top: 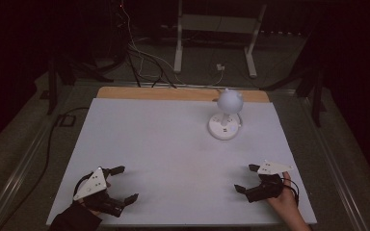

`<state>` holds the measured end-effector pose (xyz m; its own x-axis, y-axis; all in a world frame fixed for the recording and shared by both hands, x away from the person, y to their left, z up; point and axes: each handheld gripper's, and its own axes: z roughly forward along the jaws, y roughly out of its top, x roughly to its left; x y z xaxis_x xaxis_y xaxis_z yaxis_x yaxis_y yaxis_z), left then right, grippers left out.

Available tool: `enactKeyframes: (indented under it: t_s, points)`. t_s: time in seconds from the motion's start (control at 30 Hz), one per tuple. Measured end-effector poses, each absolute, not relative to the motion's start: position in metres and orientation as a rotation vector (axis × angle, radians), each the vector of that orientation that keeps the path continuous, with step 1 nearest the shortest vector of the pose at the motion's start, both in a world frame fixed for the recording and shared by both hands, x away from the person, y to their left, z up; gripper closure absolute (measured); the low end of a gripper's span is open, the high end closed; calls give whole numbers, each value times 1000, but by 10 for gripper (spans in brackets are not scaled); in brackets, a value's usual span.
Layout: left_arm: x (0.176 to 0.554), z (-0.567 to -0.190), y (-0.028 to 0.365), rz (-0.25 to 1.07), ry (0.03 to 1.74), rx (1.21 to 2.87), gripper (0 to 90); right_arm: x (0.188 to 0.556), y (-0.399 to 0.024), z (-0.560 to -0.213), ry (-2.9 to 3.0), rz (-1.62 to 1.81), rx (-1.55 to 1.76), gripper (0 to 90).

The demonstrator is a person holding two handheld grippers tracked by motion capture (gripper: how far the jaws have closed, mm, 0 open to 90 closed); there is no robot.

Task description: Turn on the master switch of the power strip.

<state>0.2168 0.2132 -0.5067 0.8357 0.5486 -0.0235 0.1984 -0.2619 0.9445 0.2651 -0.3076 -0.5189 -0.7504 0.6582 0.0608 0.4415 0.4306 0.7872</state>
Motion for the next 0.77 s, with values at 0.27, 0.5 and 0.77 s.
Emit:
enactKeyframes:
  t_s: [0.27, 0.5, 0.77]
  points:
    - [216, -507, 213, 369, 565, 1836, 0, 259, -323, -529, 2449, 1109, 1030, 0]
    - [217, -507, 213, 367, 567, 1837, 1, 262, -327, -528, 2410, 1107, 1055, 0]
    - [217, -507, 212, 364, 563, 1840, 0, 261, -325, -527, 2416, 1114, 1040, 0]
